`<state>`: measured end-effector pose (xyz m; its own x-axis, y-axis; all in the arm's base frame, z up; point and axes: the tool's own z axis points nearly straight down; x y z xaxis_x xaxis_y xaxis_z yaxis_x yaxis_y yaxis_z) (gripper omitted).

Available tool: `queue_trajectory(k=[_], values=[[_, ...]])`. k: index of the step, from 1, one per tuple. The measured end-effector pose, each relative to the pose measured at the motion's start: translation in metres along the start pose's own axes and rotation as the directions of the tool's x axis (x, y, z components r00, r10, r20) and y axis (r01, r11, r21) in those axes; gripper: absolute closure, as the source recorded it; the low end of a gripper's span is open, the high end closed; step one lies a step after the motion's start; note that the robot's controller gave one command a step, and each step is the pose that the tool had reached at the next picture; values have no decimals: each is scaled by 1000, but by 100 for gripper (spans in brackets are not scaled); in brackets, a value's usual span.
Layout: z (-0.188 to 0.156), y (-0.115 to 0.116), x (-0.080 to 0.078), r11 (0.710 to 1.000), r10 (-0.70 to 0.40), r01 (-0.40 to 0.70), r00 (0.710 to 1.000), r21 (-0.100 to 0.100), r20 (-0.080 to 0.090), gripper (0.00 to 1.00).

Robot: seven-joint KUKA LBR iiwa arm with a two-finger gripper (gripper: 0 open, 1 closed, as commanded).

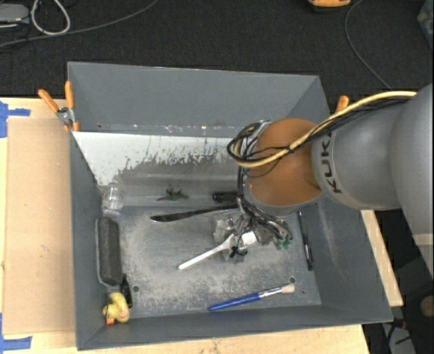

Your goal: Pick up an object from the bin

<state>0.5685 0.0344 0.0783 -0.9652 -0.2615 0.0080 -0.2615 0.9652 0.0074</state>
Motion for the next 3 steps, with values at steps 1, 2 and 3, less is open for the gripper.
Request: queue_trajectory(k=[1, 2, 3], values=[[-12, 1, -1, 1000, -1, 1, 1000, 0, 3, 100], [-17, 1, 0, 1000, -1, 1, 1000, 0, 2, 100], [-44, 2, 3, 1000, -2, 2, 1000, -3, -8, 100]])
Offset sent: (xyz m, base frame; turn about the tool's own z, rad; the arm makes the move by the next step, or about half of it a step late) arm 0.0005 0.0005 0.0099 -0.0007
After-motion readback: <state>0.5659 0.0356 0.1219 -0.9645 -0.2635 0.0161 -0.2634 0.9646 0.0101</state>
